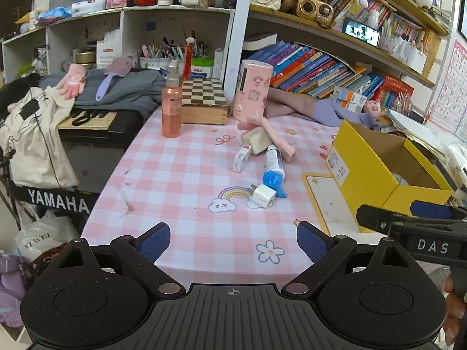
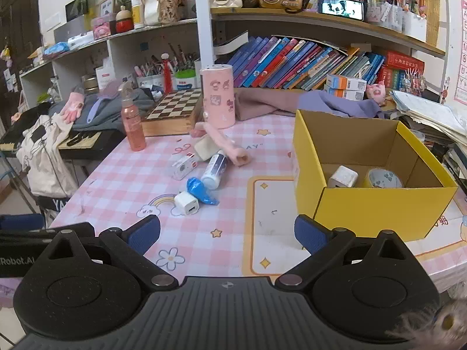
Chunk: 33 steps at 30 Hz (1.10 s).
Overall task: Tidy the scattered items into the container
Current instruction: 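Lower the right gripper onto the blue plastic item while the left gripper approaches the white charger plug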
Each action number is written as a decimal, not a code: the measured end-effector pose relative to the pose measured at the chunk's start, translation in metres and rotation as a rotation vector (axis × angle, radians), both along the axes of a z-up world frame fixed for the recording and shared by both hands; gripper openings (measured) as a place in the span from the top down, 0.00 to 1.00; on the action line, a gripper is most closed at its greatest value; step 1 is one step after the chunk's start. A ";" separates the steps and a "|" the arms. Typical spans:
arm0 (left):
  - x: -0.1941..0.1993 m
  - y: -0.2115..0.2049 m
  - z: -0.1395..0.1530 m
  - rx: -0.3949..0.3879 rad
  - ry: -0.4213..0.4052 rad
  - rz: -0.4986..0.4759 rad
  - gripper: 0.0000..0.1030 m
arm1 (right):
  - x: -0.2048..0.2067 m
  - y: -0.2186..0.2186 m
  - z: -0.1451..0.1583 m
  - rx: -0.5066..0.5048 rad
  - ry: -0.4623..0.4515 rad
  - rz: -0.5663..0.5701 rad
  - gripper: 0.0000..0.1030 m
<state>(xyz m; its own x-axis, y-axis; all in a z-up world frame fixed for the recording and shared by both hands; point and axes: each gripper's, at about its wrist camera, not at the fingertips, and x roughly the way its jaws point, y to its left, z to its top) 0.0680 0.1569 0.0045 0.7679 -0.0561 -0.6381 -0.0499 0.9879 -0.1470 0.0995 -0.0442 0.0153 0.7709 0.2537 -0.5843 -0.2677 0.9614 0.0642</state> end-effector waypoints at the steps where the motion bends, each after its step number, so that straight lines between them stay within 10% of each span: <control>1: 0.002 -0.001 -0.001 -0.001 0.002 -0.002 0.07 | 0.002 -0.001 0.000 0.003 -0.003 -0.008 0.03; 17: 0.076 -0.019 -0.019 0.060 0.026 -0.088 0.14 | 0.086 0.007 0.000 0.107 0.052 0.042 0.09; 23: 0.110 -0.028 -0.035 0.080 0.073 -0.154 0.38 | 0.130 0.015 -0.012 0.135 0.169 0.068 0.29; 33: 0.128 -0.021 -0.055 0.065 0.157 -0.160 0.40 | 0.177 0.054 -0.051 0.067 0.346 0.184 0.37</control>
<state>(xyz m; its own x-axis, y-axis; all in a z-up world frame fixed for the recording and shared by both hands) 0.1960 0.1359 -0.0503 0.6434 -0.1239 -0.7554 0.0905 0.9922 -0.0857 0.2761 0.0100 -0.0356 0.4692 0.4159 -0.7790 -0.3865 0.8899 0.2423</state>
